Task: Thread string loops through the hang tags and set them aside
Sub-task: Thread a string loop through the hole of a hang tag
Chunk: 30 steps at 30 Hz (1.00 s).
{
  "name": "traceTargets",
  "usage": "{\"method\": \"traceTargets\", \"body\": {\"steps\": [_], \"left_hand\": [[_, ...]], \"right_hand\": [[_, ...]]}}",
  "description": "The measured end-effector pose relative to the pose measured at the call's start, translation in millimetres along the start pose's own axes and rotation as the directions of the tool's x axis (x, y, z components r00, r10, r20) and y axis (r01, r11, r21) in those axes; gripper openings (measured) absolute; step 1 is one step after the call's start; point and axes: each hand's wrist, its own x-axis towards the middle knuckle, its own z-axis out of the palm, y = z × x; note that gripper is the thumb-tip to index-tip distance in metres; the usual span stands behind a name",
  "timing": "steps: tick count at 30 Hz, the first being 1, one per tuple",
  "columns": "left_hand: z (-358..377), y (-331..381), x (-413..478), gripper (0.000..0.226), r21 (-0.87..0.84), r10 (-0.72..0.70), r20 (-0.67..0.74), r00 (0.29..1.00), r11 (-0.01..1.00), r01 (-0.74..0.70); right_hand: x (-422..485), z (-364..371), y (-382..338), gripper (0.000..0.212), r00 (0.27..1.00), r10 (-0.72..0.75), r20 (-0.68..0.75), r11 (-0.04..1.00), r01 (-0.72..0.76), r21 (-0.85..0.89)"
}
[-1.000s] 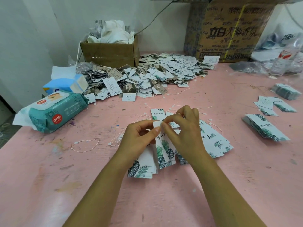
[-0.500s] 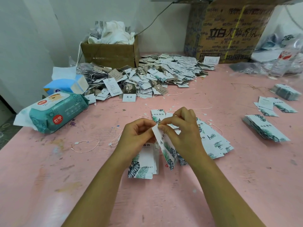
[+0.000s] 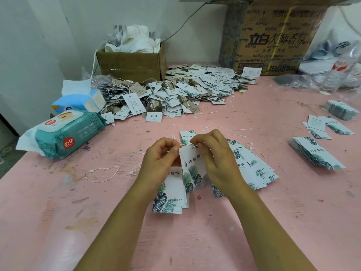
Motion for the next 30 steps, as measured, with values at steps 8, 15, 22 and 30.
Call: {"method": "traceTargets", "body": {"steps": [8,15,22,30], "left_hand": [[-6.3,7.7,4.9,0.022,-0.414,-0.087,-0.116,0.989,0.91,0.031],[-8.5,9.0,7.3,0.021,-0.549,-0.14,-0.206,0.968,0.836,0.004],[-7.7,8.8,9.6,0.022,-0.55,-0.158,-0.266,0.951,0.835,-0.015],[-12.8,1.9,10.3,0.016,-0.373,-0.037,-0.355,0.934,0.922,-0.105]], "right_hand": [[-0.5,2.1,6.3,0.017,0.995,0.097,-0.013,0.994,-0.096,0.06],[2.2,0.8,15.3,0.01,0.976,0.217,-0.021,0.976,-0.217,-0.003],[2.5,-5.6,23.9,0.01,0.949,0.311,-0.045,0.949,-0.313,-0.029],[4.6,-11.0,21.4,0.01,0.93,0.365,-0.032,0.929,-0.362,0.08]]}}
